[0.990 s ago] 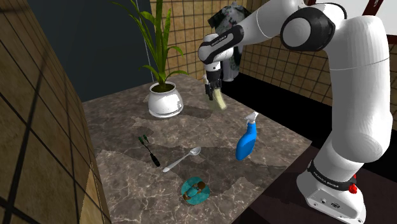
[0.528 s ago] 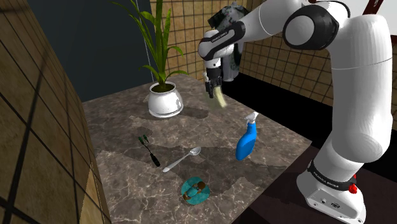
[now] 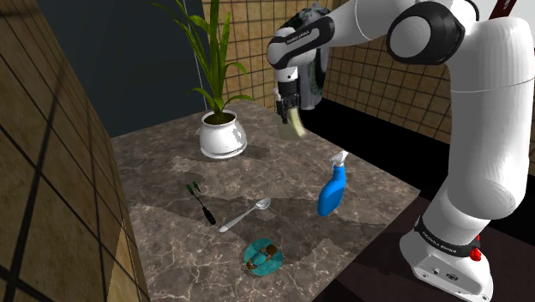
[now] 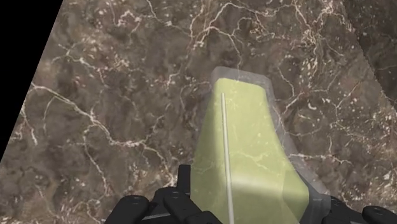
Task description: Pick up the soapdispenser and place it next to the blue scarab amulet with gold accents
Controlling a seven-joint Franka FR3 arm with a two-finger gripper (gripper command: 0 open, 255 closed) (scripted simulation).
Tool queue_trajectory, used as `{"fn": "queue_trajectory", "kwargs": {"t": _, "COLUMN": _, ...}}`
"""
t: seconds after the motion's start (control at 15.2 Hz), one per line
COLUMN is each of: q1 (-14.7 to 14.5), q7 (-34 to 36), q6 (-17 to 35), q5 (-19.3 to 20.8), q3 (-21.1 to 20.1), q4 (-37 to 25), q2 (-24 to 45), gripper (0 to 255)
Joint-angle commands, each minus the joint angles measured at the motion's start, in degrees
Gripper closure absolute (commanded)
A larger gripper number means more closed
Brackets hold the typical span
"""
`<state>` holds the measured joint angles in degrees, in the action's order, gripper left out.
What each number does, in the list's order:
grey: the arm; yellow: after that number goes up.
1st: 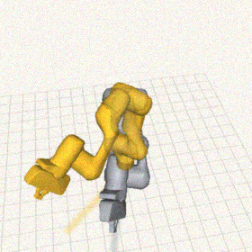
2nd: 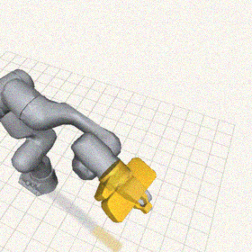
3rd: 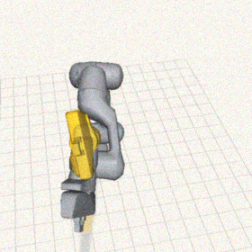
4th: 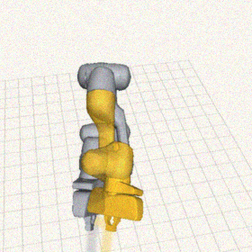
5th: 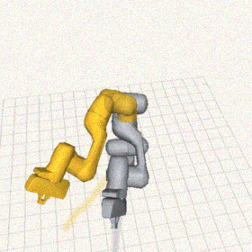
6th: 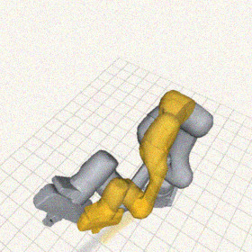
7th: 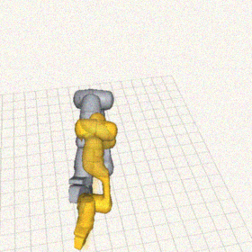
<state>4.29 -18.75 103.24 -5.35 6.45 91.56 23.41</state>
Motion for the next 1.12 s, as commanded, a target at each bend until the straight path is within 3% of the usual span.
{"fn": "queue_trajectory", "kwargs": {"t": 0.0, "q1": 0.03, "q7": 0.07, "q6": -1.51, "q5": 0.09, "q3": 0.04, "q4": -1.03, "q2": -0.48, "gripper": 255}}
{"fn": "queue_trajectory", "kwargs": {"t": 1.06, "q1": 0.24, "q7": 0.74, "q6": -13.06, "q5": 0.4, "q3": 0.19, "q4": -10.96, "q2": -2.13, "gripper": 255}}
